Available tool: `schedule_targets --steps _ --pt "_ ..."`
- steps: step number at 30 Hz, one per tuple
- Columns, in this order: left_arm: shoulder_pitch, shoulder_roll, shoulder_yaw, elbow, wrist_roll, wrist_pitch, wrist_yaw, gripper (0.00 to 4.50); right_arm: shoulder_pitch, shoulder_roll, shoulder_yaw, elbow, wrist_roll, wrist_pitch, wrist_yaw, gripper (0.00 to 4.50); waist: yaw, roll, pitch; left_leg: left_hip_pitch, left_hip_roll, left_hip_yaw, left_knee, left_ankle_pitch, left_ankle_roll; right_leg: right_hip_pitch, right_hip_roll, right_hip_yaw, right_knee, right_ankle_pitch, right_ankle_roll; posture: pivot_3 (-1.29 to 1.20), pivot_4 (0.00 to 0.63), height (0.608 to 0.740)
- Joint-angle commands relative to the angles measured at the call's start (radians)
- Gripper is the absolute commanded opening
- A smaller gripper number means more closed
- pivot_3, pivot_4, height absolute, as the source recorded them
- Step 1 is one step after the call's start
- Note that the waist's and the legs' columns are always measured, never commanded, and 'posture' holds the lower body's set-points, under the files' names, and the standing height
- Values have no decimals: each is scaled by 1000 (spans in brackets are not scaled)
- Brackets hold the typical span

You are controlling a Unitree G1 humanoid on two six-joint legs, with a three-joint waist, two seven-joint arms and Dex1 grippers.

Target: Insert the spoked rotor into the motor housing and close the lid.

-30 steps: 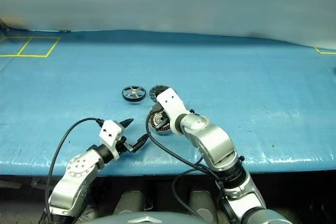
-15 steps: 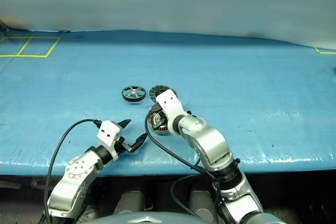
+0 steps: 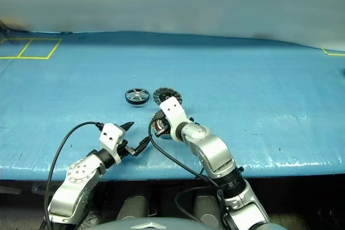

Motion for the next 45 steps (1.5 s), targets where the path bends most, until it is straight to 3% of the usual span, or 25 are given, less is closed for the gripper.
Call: schedule_targets --steps 1,21,38,45 --pt "-12 4 4 -38 -5 -7 0 4500 16 17 -22 -20 13 -22 8 23 0 0 0 0 0 0 0 0 0 0 0 0 0 0 0 0 150 740" --pt "-9 -4 -1 -19 -2 -22 1 4500 23 -31 -49 -118 22 60 18 23 1 0 0 0 0 0 0 0 0 0 0 0 0 0 0 0 150 740" --pt "8 -26 -8 -11 7 -30 13 4500 -51 -64 8 -43 20 109 87 23 0 0 0 0 0 0 0 0 0 0 0 0 0 0 0 0 150 740" --pt "-3 -30 -9 -4 8 -33 17 4500 -166 -155 138 8 -9 135 167 23 -2 0 0 0 0 0 0 0 0 0 0 0 0 0 0 0 150 740"
